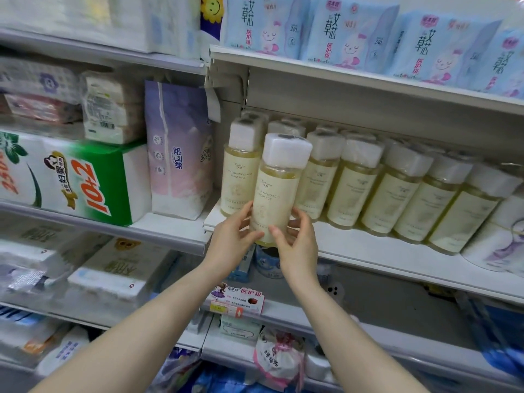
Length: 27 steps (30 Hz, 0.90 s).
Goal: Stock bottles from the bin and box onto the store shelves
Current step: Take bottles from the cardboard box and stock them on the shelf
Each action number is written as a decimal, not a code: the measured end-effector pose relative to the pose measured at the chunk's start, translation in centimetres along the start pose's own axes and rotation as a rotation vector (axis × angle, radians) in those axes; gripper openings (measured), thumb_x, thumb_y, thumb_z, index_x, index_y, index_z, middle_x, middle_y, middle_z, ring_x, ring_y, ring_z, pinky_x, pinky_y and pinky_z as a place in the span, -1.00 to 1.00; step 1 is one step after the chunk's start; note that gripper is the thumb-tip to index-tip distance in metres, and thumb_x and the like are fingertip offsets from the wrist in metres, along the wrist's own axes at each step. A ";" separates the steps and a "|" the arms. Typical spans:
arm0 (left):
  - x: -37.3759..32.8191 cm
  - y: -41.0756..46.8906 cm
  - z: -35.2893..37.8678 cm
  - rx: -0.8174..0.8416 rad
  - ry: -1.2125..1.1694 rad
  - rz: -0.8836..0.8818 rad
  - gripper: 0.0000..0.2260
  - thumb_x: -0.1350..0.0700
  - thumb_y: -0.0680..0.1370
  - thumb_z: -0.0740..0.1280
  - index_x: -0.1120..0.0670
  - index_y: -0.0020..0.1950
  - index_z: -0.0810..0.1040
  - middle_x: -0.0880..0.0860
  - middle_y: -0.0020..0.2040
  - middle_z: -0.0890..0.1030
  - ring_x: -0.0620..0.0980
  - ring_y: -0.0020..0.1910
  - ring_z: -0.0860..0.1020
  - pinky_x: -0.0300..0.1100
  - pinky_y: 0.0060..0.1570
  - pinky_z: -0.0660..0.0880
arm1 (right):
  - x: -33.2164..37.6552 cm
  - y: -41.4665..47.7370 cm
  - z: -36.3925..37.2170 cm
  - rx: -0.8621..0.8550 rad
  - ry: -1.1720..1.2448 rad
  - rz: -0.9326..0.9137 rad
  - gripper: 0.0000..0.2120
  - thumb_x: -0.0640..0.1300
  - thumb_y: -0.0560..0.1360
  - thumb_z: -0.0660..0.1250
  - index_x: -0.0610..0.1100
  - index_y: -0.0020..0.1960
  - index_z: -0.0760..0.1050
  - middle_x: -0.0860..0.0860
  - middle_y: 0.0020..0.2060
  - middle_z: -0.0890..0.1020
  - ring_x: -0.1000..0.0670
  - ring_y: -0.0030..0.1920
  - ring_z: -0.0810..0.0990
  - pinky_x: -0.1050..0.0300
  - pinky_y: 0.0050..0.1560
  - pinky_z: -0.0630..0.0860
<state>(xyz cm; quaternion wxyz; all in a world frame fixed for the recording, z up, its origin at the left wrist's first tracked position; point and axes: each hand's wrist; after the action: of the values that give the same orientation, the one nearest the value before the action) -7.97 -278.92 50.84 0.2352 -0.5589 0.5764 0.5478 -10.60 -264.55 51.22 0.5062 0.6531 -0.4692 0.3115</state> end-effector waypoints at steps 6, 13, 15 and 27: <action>0.2 0.2 1.5 -0.057 0.095 0.033 -0.34 0.21 0.52 0.44 -0.07 0.55 0.27 -0.09 0.35 0.53 -0.21 0.24 0.53 -0.23 0.21 0.53 | -0.1 2.0 -0.8 0.098 0.058 0.067 -0.58 -0.16 0.61 0.29 0.00 0.45 0.33 0.18 0.21 0.53 0.18 0.15 0.53 0.33 0.10 0.46; 0.0 1.6 2.2 -0.001 0.209 -0.001 -0.29 0.18 0.53 0.41 -0.11 0.59 0.14 -0.05 0.40 0.49 -0.04 0.27 0.55 -0.19 0.27 0.48 | -0.9 4.6 -0.3 0.153 -0.006 0.112 -0.54 -0.16 0.64 0.19 0.02 0.52 0.26 0.07 0.37 0.51 0.07 0.33 0.49 0.03 0.37 0.44; 0.2 2.1 2.3 0.009 0.241 -0.001 -0.26 0.19 0.52 0.42 -0.10 0.59 0.13 -0.03 0.41 0.49 -0.03 0.28 0.54 -0.06 0.29 0.49 | -0.9 5.1 -0.3 0.173 -0.018 0.116 -0.53 -0.17 0.64 0.18 0.02 0.54 0.24 0.05 0.39 0.50 0.05 0.36 0.47 0.00 0.40 0.41; -0.1 1.0 3.9 -0.125 0.287 -0.010 -0.37 0.19 0.54 0.40 -0.03 0.56 0.25 -0.02 0.39 0.49 -0.05 0.26 0.53 -0.11 0.24 0.52 | -1.2 5.2 -2.6 0.265 0.000 0.092 -0.56 -0.18 0.63 0.24 -0.06 0.50 0.32 0.02 0.39 0.50 0.06 0.38 0.46 0.04 0.42 0.41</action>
<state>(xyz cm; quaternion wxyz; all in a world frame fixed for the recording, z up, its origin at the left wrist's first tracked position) -10.21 -275.67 50.16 0.1175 -0.6478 0.5661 0.4960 -15.68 -261.96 52.79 0.4007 0.6919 -0.4535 0.3939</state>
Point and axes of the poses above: each hand's wrist, its own y-axis towards the middle knuckle, its own z-axis out of the palm, x = y × z
